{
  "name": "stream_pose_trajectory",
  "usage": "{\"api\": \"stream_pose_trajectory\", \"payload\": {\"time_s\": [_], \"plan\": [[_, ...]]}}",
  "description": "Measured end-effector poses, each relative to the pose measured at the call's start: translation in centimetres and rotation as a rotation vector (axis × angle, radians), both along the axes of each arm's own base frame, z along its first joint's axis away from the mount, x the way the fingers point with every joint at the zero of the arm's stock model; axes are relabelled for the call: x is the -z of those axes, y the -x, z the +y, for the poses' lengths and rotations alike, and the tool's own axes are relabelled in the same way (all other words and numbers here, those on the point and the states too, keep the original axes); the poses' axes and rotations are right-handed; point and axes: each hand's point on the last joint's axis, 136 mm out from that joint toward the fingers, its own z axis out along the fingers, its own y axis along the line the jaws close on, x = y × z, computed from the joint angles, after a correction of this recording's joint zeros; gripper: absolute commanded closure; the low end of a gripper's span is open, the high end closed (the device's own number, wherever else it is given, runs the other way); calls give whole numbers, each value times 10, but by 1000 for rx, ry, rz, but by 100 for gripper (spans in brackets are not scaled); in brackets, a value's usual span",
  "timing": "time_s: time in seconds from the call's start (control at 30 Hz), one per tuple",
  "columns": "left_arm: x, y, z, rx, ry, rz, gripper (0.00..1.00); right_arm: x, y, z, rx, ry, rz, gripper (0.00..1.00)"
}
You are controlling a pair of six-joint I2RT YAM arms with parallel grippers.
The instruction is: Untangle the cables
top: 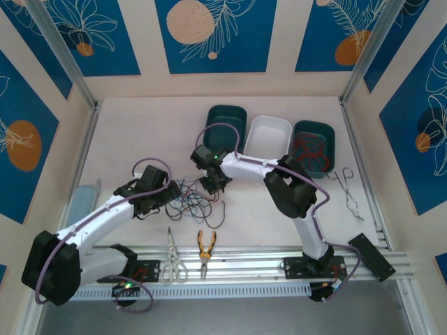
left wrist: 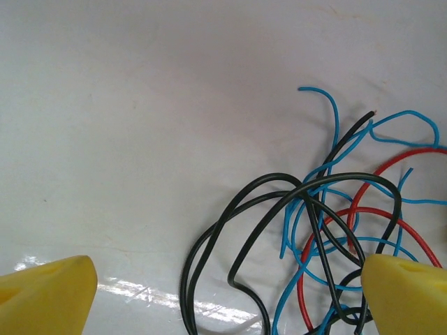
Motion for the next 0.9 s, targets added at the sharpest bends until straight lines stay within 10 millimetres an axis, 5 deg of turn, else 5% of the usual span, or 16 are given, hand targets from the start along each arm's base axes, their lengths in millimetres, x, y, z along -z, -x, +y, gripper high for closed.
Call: {"api": "stream_pose_trajectory", "payload": {"time_s": [0.13, 0.37, 0.57, 0.9], "plan": [[6, -3, -5, 10, 14, 13, 12, -1, -1, -1, 6, 8, -6, 100], [21, -4, -19, 51, 15, 65, 14, -3, 1, -4, 9, 16, 2, 100], [19, -13, -34, 90, 13, 62, 15, -23, 2, -8, 30, -12, -6, 75], [14, -24, -45, 119, 10, 49, 15, -31, -6, -14, 81, -102, 46, 74]]}}
